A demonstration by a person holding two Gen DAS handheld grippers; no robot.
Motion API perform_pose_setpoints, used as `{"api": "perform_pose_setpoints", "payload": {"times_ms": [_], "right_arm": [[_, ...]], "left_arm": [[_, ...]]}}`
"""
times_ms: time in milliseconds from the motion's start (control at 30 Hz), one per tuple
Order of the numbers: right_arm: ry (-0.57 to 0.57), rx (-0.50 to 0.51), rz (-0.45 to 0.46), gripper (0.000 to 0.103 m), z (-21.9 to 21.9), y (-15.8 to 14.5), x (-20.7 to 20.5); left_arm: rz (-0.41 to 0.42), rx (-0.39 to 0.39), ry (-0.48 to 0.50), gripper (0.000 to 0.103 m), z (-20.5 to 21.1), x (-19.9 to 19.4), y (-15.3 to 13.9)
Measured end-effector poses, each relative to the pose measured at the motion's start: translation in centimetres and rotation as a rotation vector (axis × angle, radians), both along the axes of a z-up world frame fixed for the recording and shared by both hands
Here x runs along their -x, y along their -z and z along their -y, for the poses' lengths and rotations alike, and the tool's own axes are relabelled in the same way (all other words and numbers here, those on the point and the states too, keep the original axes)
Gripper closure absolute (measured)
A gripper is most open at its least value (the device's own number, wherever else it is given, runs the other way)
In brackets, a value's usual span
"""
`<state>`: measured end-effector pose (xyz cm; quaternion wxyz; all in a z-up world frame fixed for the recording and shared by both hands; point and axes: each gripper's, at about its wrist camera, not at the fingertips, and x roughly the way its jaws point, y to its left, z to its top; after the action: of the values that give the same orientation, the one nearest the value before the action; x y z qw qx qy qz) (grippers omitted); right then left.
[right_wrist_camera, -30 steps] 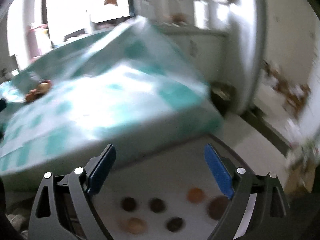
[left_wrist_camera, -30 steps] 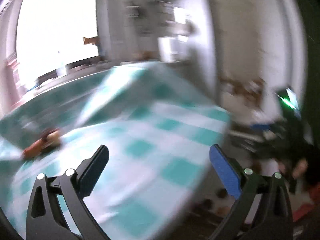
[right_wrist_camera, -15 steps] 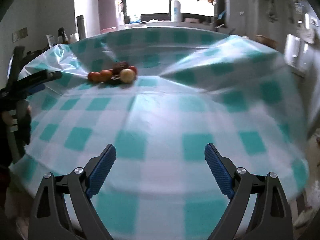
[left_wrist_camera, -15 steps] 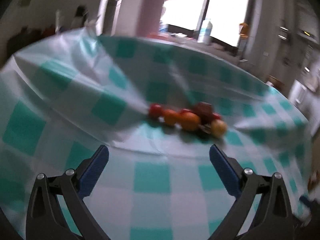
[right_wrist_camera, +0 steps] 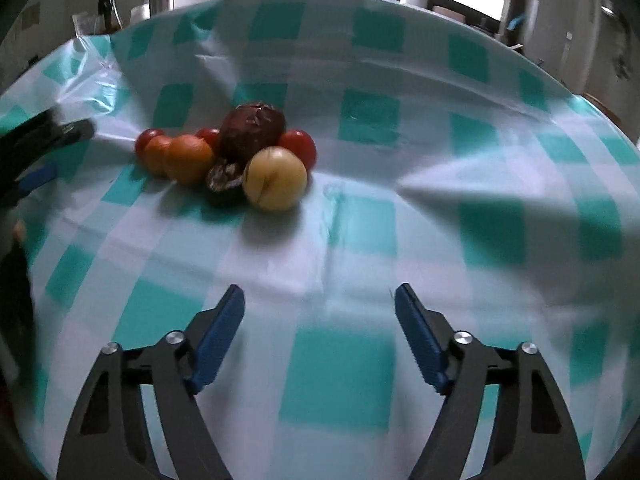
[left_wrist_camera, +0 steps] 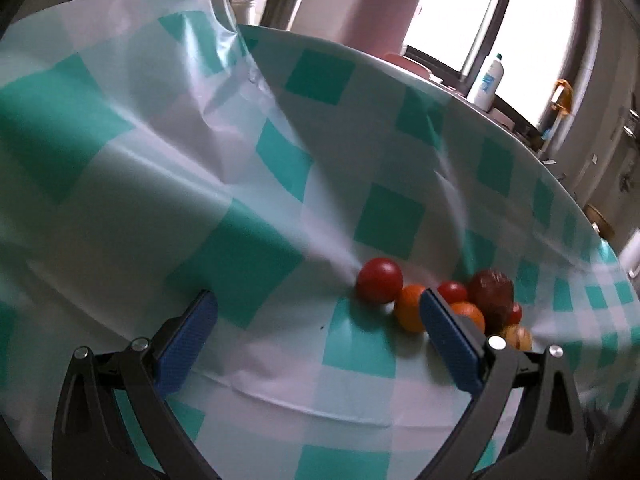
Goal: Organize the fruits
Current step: 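Grasp the yellow speckled fruit with the right gripper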
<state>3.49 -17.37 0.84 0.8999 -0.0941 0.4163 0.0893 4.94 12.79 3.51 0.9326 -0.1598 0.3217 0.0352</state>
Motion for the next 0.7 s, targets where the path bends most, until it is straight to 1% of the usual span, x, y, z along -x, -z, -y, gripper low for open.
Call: {"api": "perform_pose_setpoints", "payload": {"times_ms": [67,133,200,300,367,433,500,567,600,633,700], "right_arm": [[-0.022,0.015,-0.01,0.04,-0.7,0.4,-1.6],[-0.037,-0.001,-0.012,0.042,-1.1,0.5,-3.0],[-0.047,-0.019,-0.024,0.042,-1.4,0.6,-4.3],[-0.065,-0.052,-0.036,0.043,-1.8,0.8,-5.5],[-0.068,-0.054,-0.035,0.043,-2.1,0.8,-6.2],[-0.062,-0.058,-0.037,0.043,-2.2,0.9,-6.7],[-0.058,-0.081,-0.046,0.047,-2.1,1.0,-7.2],[-0.059,-0.091,-0.049,0.048,-2.3,1.1,-7.5],[-0.065,-0.092,-0.046,0.056,-2.4,1.2,-7.4],[-0.067,-0.098,-0.042,0.058,-2.4,1.1,-7.1],[-0.04,-0.118,-0.043,0.059,-2.1,1.3,-6.5]], "left_arm": [[0.005,-0.016,0.015,0.002,0.3,0.1,0.1],[0.015,-0.014,0.034,0.002,0.5,-0.3,0.1],[0.01,-0.003,0.049,0.002,0.6,-0.7,0.3],[0.008,0.022,0.045,0.002,0.3,-1.0,0.5],[0.007,0.025,0.045,0.002,0.3,-1.0,0.5],[0.006,0.023,0.044,0.002,0.4,-1.0,0.6],[0.004,0.026,0.043,0.002,0.4,-1.0,0.6],[0.003,0.03,0.043,0.002,0.5,-1.1,0.6],[0.004,0.03,0.042,0.002,0.5,-1.0,0.6],[0.004,0.03,0.042,0.002,0.5,-1.0,0.6],[0.006,0.032,0.043,0.002,0.5,-0.9,0.7]]}}
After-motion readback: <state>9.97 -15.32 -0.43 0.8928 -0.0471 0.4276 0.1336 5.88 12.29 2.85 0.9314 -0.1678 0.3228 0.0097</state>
